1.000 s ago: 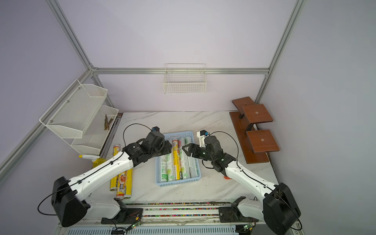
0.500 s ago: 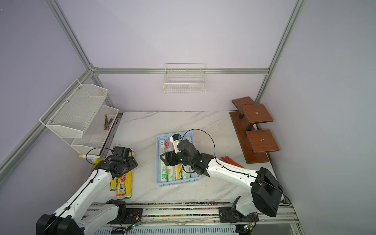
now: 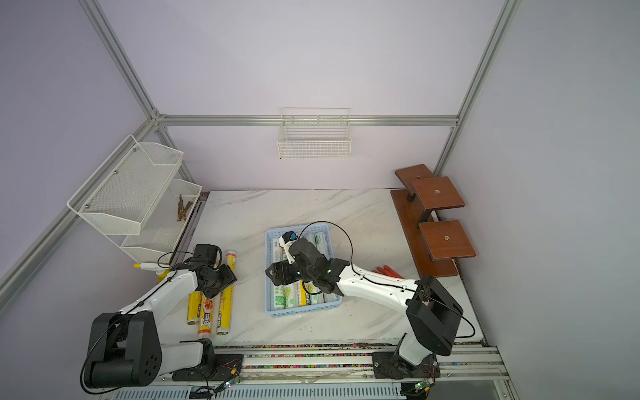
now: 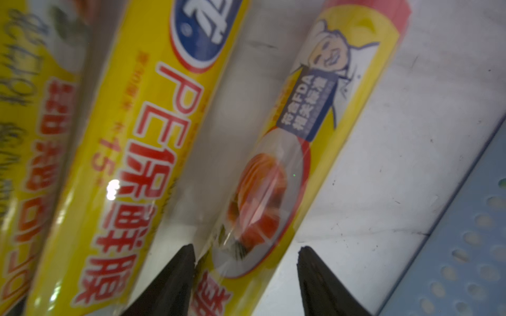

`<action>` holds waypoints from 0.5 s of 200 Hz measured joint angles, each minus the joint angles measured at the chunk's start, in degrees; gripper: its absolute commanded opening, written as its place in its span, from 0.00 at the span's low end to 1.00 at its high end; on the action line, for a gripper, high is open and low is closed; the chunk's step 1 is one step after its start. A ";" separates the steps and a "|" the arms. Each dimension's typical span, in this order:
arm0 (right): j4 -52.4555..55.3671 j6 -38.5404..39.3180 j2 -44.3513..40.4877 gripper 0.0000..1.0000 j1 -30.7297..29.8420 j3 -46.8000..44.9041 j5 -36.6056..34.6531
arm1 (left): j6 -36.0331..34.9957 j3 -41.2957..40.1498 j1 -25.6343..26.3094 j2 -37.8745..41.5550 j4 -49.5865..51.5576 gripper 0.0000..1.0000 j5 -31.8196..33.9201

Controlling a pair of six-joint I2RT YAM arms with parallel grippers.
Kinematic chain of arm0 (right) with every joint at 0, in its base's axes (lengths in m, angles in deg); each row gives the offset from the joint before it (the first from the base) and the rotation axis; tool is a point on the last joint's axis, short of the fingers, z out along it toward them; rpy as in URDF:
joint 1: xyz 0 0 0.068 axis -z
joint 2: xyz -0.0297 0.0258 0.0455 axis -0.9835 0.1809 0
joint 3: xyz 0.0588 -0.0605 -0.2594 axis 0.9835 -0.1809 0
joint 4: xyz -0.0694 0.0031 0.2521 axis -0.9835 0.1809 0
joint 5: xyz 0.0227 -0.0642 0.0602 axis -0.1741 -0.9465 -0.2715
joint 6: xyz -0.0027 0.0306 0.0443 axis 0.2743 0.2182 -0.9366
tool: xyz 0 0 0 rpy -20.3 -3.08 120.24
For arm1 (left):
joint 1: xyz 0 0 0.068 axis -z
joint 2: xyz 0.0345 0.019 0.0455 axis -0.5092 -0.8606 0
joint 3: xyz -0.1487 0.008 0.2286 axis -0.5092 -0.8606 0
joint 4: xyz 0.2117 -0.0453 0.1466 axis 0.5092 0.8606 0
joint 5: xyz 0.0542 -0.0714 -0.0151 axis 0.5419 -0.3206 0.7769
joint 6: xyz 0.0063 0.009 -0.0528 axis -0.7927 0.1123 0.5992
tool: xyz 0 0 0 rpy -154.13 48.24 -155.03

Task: Put the plastic wrap into the basket
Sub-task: Pick up the plastic wrap from the center of the board.

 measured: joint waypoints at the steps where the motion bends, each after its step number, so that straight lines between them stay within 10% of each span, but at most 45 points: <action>1: 0.00 -0.04 0.04 0.79 0.00 0.00 0.04 | 0.00 0.00 0.00 -0.11 -0.02 0.62 -0.11; 100: 0.00 0.02 -1.14 0.83 -0.07 -1.73 -1.95 | -1.60 3.63 7.06 -6.91 2.25 0.67 -0.83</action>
